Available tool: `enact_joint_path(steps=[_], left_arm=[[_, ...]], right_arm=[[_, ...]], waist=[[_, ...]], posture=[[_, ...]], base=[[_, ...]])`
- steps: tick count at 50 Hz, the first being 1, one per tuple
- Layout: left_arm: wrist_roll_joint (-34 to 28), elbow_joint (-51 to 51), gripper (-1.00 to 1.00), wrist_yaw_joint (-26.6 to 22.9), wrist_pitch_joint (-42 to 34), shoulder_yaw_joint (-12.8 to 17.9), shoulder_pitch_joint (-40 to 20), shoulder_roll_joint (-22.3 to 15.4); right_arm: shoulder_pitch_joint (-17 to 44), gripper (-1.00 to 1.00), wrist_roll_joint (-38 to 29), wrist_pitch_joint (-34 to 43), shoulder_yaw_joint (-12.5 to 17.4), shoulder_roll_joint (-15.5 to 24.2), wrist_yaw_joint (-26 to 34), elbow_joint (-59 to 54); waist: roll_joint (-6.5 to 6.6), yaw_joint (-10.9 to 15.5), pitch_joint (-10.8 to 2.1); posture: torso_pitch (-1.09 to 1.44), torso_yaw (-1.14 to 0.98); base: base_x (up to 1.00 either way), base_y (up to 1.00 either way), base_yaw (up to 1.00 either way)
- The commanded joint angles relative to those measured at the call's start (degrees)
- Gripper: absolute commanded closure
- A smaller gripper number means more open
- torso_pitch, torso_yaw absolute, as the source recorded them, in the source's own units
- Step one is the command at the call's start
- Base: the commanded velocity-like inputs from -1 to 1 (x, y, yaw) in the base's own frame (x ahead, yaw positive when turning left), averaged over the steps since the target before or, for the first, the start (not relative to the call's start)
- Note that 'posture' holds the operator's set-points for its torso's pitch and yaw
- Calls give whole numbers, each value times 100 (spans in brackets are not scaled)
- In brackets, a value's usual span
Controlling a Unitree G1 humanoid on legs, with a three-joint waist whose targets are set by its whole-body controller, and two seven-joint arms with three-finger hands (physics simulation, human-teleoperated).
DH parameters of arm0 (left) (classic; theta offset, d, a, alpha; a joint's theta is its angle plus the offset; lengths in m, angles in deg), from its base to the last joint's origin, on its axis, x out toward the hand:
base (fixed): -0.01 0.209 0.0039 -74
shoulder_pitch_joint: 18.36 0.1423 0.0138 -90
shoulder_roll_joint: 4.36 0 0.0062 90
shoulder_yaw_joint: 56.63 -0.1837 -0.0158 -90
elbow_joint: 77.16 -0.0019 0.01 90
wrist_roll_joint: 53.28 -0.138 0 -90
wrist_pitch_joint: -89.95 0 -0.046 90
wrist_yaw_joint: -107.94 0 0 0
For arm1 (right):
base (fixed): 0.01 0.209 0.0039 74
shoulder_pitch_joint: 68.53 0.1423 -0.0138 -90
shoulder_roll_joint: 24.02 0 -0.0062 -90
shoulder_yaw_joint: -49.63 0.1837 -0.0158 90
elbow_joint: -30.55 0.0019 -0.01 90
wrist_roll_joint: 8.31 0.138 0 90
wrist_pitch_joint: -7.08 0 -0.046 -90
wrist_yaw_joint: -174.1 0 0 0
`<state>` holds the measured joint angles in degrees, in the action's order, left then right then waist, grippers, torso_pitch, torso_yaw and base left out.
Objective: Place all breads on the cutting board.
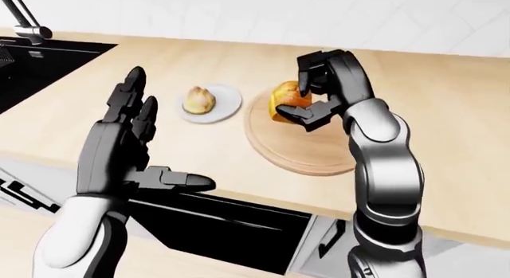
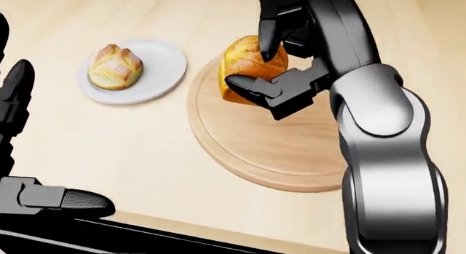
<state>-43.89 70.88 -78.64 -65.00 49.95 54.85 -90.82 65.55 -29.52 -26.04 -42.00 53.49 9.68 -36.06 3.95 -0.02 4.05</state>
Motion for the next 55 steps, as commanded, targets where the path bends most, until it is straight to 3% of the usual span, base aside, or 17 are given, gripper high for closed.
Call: enact_joint_path(steps=[1, 3, 14, 17, 19, 25, 28, 30, 32, 35, 39, 40, 42, 47, 49, 50, 55], left_arm=[[43, 196, -100, 6, 188, -11, -153, -46], [85, 196, -100, 40, 160, -3, -188, -71], [570, 196, -100, 415, 84, 50, -284, -340], [869, 196, -100, 583, 98, 162, -268, -498], [1181, 196, -100, 772, 144, 257, -216, -656], [2439, 196, -100, 1573, 241, 628, -143, -1261], [3205, 196, -100, 2085, 351, 819, -73, -1650], [3652, 196, -100, 2396, 401, 920, -64, -1885], [3937, 196, -100, 2622, 483, 943, -26, -2051], [4226, 196, -100, 2816, 547, 1004, 2, -2222], [4534, 196, -100, 3042, 610, 1050, 20, -2408], [4574, 196, -100, 3075, 613, 1053, 16, -2432], [4555, 196, -100, 3080, 575, 1028, -19, -2420], [4116, 196, -100, 2781, 248, 952, -262, -2138], [4098, 196, -100, 2754, 176, 959, -336, -2122], [4117, 196, -100, 2760, 159, 974, -354, -2128], [4124, 196, -100, 2746, 176, 982, -330, -2162]], right_arm=[[301, 100, 50, -234, 212, 70, -204, 399], [293, 100, 143, -209, 211, 103, -249, 417], [225, 100, 344, -159, 197, 247, -345, 527], [246, 100, 220, -154, 84, 262, -282, 533], [271, 100, 160, -150, 69, 238, -233, 541], [409, 100, 16, 3, 43, 222, -72, 621], [445, 100, -93, 48, -17, 221, 9, 667], [437, 100, -134, 77, -10, 180, 72, 725], [445, 100, -160, 152, -8, 147, 114, 798], [450, 100, -182, 164, 7, 142, 144, 820], [499, 100, -234, 206, 4, 164, 166, 815], [546, 100, -242, 241, 35, 161, 159, 815], [532, 100, -227, 220, 69, 173, 152, 807], [519, 100, -191, 244, 86, 216, 138, 837], [483, 100, -183, 211, 56, 200, 136, 835], [466, 100, -179, 193, 46, 190, 136, 834], [492, 100, -192, 194, 57, 183, 106, 803]], waist=[[0, -47, -176], [26, -89, -321], [-264, 22, -346], [-538, 117, -380], [-365, 126, -304], [-441, 111, -142], [-306, 54, -83], [-72, -18, -95], [-75, 61, -218], [-39, 64, -184], [-320, -155, -79], [-674, -217, -30], [-356, -121, -3], [-265, -93, -175], [-73, -129, -185], [110, -74, -307], [-171, -108, -77]], posture=[[0, 0], [0, 0], [0, 0], [0, 0], [0, 0], [0, 0], [0, 0], [0, 0], [0, 0], [0, 0], [0, 0], [0, 0], [0, 0], [0, 0], [0, 0], [0, 0], [0, 0]], base=[[0, 0, 0], [0, -5, -17], [0, 0, -79], [0, 0, 0], [0, 0, 0], [0, 0, 0], [0, 0, 0], [0, 0, 0], [0, 0, 66], [0, 0, 100], [0, 13, 74], [0, 0, 0], [0, 0, 0], [0, 0, 0], [0, 0, 0], [0, 0, 27], [0, 0, 58]])
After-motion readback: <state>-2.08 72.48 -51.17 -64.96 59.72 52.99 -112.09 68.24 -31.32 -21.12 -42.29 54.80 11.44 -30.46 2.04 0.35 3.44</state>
